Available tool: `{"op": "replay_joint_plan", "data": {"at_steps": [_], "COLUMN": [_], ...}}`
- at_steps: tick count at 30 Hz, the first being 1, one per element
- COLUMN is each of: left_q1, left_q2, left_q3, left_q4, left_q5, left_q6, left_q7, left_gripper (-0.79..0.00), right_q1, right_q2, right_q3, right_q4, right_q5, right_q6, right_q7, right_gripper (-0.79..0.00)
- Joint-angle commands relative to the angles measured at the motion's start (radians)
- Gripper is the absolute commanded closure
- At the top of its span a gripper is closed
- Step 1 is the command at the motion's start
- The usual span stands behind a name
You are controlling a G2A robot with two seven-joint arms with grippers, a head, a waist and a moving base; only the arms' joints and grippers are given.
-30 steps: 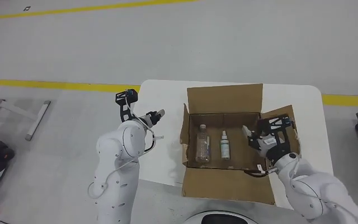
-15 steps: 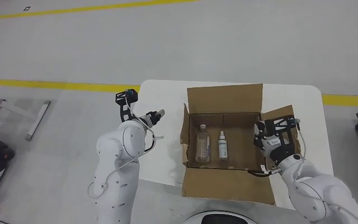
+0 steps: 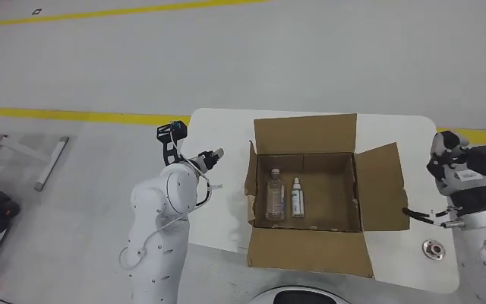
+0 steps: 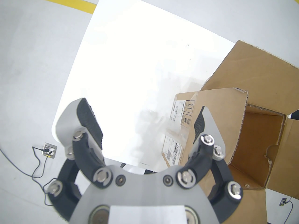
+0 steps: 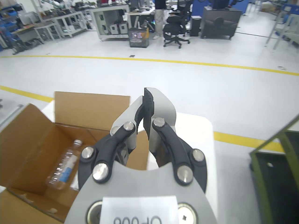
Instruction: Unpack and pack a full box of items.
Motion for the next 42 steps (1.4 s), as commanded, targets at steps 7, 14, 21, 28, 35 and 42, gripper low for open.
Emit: {"op": "replay_joint_plan", "data": {"at_steps": [7, 14, 21, 28, 35, 42], "left_q1": [0.0, 0.0, 0.0, 0.0, 0.0, 0.0], "left_q2": [0.0, 0.0, 0.0, 0.0, 0.0, 0.0], "left_q3": [0.0, 0.0, 0.0, 0.0, 0.0, 0.0], "left_q4": [0.0, 0.0, 0.0, 0.0, 0.0, 0.0], "left_q5": [0.0, 0.0, 0.0, 0.0, 0.0, 0.0], "left_q6": [0.0, 0.0, 0.0, 0.0, 0.0, 0.0], "left_q7": [0.0, 0.0, 0.0, 0.0, 0.0, 0.0], "left_gripper": [-0.785, -0.785, -0.785, -0.785, -0.785, -0.785], "right_q1": [-0.273, -0.37, -0.37, -0.344, -0.23, -0.114], "right_q2": [-0.007, -0.011, -0.011, -0.006, 0.022, 0.044], "right_q3": [0.284, 0.315, 0.315, 0.28, 0.234, 0.183], "right_q4": [0.0, 0.0, 0.0, 0.045, 0.172, 0.298], "right_q5": [-0.094, -0.102, -0.102, -0.142, -0.207, -0.161], "right_q6": [-0.155, -0.274, -0.274, -0.317, -0.518, -0.641], "right_q7": [0.18, 0.33, 0.33, 0.347, 0.588, 0.77], "right_gripper": [0.0, 0.0, 0.0, 0.0, 0.0, -0.08]}}
